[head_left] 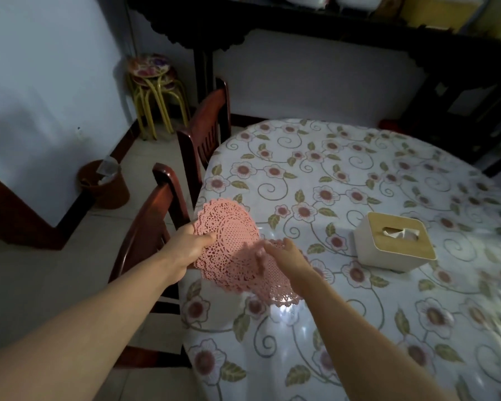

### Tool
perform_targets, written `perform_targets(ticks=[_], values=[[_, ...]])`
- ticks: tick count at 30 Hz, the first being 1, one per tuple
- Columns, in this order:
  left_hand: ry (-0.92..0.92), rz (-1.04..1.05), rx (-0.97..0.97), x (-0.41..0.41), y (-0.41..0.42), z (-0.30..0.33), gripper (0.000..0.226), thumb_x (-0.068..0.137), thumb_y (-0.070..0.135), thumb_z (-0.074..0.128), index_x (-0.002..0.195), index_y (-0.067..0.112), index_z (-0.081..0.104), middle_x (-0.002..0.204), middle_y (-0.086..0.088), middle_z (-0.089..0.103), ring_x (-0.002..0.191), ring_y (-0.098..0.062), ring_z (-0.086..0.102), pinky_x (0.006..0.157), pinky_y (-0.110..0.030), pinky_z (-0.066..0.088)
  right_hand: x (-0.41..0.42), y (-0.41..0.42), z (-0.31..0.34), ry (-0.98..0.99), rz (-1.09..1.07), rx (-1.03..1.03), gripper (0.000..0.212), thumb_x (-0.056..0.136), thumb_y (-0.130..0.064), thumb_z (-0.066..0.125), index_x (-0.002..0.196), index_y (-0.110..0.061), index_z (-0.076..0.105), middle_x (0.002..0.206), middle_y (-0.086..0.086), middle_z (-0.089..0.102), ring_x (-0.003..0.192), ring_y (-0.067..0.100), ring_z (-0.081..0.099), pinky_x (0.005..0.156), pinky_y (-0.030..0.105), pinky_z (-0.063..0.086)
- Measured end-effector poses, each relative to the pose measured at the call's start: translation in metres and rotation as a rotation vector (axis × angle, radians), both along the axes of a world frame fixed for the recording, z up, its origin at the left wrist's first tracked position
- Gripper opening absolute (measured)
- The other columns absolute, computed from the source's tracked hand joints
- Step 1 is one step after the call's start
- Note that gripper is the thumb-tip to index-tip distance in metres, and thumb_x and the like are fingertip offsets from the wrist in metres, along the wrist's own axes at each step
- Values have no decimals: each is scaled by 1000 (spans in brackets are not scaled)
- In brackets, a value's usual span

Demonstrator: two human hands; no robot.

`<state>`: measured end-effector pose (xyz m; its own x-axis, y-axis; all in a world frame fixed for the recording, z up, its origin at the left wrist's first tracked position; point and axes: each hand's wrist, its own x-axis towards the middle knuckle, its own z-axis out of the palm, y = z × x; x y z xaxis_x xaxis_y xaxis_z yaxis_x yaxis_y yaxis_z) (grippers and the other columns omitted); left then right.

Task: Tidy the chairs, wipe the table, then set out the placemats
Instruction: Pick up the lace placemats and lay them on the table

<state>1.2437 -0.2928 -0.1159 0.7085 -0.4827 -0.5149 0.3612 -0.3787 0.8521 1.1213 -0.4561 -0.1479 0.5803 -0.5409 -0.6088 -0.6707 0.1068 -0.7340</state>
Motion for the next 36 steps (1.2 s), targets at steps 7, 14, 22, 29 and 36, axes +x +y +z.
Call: perform_targets(ticks=[7, 14, 22, 29, 36], values=[[-67, -84, -101, 14, 16, 33, 38, 92, 9, 55, 130, 10, 52, 123, -7, 62, 115, -25, 57, 105, -45, 41, 26, 34, 45, -65, -40, -83, 55, 86, -48, 60, 117, -4, 50, 110, 13, 60, 94, 26, 60, 82, 40, 53], [-78, -45, -149, 30, 23, 45, 36, 91, 12, 57, 126, 14, 55, 119, -4, 64, 109, -23, 60, 102, -42, 44, 38, 44, 75, -107, -210, -431, 41, 80, -25, 72, 105, -16, 42, 91, 4, 54, 77, 18, 57, 59, 32, 52], [21, -7, -174, 59, -7, 36, 27, 95, 11, 50, 120, 17, 57, 110, -5, 65, 98, -23, 61, 95, -42, 47, 59, -6, 78, -84, -301, -510, 16, 88, -8, 60, 99, -8, 48, 94, 10, 58, 78, 22, 55, 55, 28, 44], [-141, 64, 42, 110, -83, 5, 35, 92, 14, 54, 126, 8, 54, 122, -12, 63, 109, -31, 59, 100, -45, 46, 104, -84, 45, -109, -344, -444, 48, 83, 10, 44, 126, -9, 49, 102, 12, 64, 59, 11, 52, 38, 19, 37], [-295, 173, 221, 160, -156, -28, 35, 93, 10, 49, 128, 9, 53, 121, -11, 62, 100, -25, 59, 84, -28, 43, 152, -185, -17, -109, -518, -313, 49, 85, 8, 36, 116, -24, 56, 84, 11, 62, 50, 18, 47, 41, 27, 38]])
